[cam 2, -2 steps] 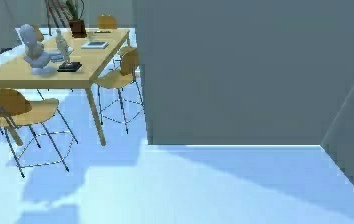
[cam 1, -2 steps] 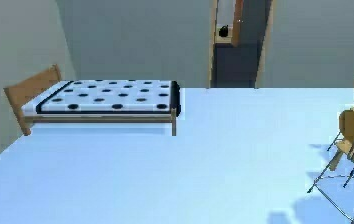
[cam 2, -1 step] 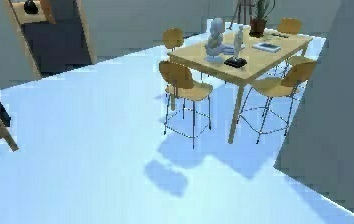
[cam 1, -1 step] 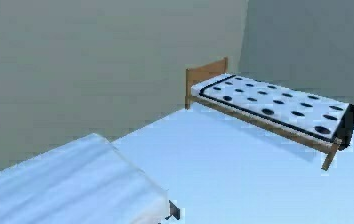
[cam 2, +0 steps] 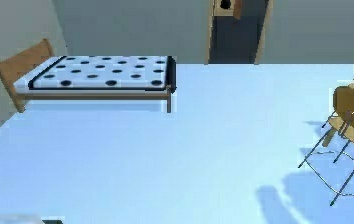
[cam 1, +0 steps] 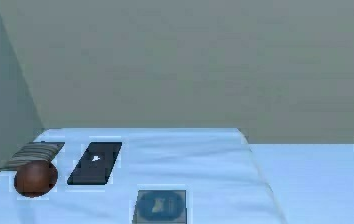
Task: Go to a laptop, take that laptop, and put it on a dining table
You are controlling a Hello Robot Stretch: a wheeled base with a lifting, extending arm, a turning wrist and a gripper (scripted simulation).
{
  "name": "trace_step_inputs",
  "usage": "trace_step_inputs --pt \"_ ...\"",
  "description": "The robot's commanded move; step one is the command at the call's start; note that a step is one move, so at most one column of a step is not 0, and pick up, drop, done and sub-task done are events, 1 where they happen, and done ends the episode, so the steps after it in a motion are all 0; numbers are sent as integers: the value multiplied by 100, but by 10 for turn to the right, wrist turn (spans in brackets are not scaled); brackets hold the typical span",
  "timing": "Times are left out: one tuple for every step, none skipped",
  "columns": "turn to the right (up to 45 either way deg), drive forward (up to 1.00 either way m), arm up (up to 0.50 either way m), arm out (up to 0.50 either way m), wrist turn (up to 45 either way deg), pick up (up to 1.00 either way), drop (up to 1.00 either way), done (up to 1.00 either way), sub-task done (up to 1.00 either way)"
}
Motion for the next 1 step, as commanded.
trace_step_inputs --pt "-120 0 0 0 0 0 0 0 0"
